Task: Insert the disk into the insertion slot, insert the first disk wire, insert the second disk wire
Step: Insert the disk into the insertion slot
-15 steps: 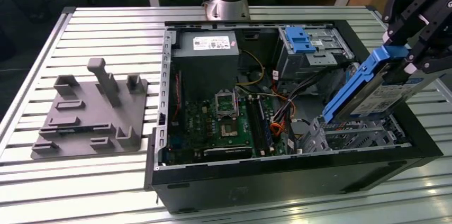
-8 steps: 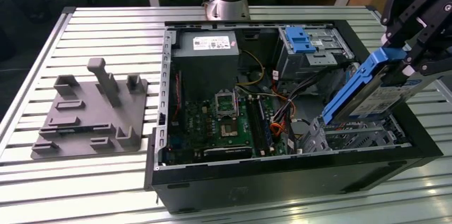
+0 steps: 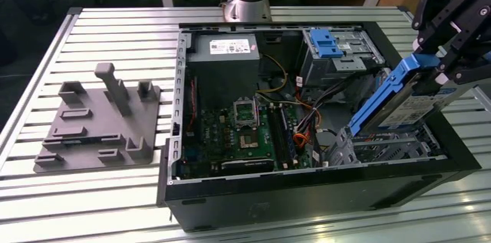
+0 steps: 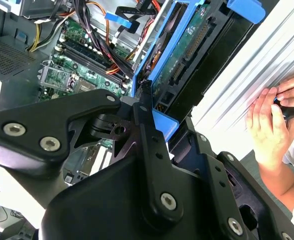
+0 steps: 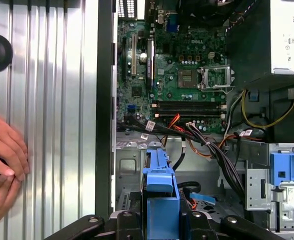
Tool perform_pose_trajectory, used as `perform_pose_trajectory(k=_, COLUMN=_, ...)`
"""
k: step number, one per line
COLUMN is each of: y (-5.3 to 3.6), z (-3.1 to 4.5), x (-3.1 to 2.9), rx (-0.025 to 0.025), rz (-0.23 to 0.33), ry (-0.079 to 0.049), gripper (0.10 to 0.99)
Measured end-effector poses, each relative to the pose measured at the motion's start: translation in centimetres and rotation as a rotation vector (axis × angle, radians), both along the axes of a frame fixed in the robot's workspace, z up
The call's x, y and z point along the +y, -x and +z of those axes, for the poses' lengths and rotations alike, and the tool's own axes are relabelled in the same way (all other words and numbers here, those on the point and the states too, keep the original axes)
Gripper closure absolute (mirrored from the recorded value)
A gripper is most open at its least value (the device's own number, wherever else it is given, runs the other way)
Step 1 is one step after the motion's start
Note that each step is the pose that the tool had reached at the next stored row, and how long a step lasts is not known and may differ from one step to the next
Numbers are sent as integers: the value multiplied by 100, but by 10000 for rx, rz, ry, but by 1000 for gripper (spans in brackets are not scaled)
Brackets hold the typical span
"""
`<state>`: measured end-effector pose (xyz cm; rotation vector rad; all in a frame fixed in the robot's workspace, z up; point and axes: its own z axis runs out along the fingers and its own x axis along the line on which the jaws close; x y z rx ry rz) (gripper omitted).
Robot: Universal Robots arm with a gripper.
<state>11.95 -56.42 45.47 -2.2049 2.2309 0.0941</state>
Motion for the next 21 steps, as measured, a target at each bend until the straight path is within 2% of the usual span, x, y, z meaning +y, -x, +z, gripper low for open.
perform_pose_trajectory(k=21, y=-6, z=-59, x=0, rx=0, rz=0, ry=-1, gripper=722)
